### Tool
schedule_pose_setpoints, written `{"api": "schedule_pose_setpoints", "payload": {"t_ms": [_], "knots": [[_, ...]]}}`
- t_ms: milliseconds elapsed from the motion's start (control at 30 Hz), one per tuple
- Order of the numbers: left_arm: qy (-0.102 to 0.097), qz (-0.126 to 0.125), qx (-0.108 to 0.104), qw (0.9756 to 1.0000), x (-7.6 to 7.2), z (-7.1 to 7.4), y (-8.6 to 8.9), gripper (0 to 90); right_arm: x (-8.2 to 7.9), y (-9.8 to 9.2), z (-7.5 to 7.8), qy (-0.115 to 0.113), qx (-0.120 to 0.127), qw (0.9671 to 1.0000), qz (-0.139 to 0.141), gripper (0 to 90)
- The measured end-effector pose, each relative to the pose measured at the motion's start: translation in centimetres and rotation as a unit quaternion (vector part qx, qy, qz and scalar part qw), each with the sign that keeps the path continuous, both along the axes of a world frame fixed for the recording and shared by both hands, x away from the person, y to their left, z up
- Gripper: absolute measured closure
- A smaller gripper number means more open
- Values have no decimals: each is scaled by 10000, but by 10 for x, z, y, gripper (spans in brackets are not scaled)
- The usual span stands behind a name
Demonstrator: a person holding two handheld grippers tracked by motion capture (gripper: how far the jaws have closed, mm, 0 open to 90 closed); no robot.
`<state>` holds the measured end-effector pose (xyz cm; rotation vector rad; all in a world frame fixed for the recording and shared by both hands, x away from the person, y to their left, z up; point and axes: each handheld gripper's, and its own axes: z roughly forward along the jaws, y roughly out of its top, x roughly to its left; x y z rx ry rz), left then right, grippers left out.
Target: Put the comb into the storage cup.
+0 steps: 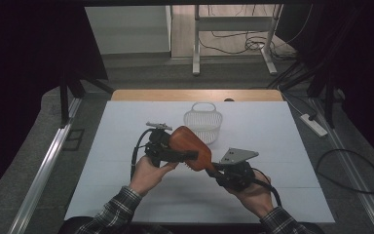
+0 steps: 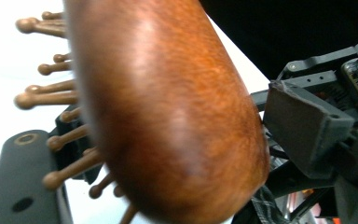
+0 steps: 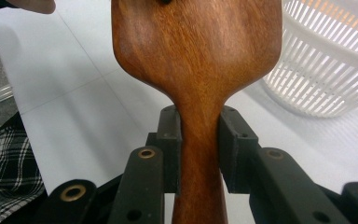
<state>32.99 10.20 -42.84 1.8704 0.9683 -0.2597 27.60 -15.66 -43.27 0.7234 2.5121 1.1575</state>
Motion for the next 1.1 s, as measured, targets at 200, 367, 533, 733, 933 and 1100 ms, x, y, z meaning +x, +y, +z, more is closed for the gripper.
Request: {"api": "schedule_pose_setpoints", "payload": {"t_ms": [200, 367, 533, 733, 933, 1100], "knots": [[318, 65, -318, 9990, 2, -2, 5, 291, 0, 1, -2, -5, -39, 10000, 31, 722], [586, -1, -749, 9955, 5, -6, 12, 391, 0, 2, -4, -8, -97, 9999, 30, 722], [726, -143, -1064, 9916, 6, -8, 16, 497, 0, 4, -8, -14, -195, 9998, 47, 723], [560, -296, -1007, 9929, 4, -7, 14, 560, 1, 5, -11, -42, -243, 9997, 63, 720], [215, -371, -923, 9948, 0, 0, 11, 599, 3, 4, -10, 34, -177, 9998, 45, 693], [171, -316, -925, 9951, 1, 4, 13, 603, 6, 0, -8, 175, -94, 9998, 39, 574]]}}
